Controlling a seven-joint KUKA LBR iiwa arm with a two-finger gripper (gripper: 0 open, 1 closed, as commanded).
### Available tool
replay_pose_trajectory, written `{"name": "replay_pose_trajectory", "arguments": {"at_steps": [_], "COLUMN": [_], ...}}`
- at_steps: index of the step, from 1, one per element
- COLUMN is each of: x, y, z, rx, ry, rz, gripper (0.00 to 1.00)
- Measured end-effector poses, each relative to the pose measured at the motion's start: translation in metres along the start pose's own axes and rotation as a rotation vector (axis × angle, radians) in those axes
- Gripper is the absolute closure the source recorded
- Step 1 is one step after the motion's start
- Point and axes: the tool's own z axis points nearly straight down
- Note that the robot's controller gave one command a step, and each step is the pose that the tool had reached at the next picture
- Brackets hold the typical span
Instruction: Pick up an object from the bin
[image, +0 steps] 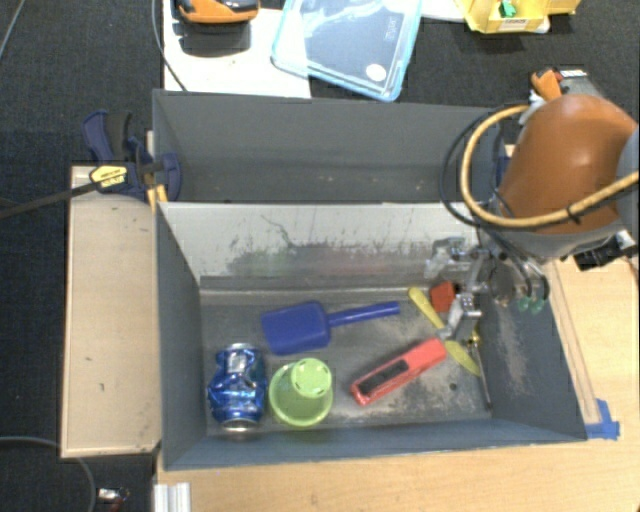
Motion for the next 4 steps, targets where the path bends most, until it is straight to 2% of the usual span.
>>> {"name": "replay_pose_trajectory", "arguments": {"at_steps": [1,2,3,4], "x": [0.014,0.050,0.049,0.039], "y": [0.002,-0.003,0.016,0.008], "z": [0.054,0.085,0.116,0.176], "rx": [0.000,0.000,0.000,0.000], "ry": [-0.002,0.000,-0.002,-0.003], "rz": [-0.161,-0.365,-0.462,-0.510], "gripper": [0.00,0.00,0.00,0.00]}}
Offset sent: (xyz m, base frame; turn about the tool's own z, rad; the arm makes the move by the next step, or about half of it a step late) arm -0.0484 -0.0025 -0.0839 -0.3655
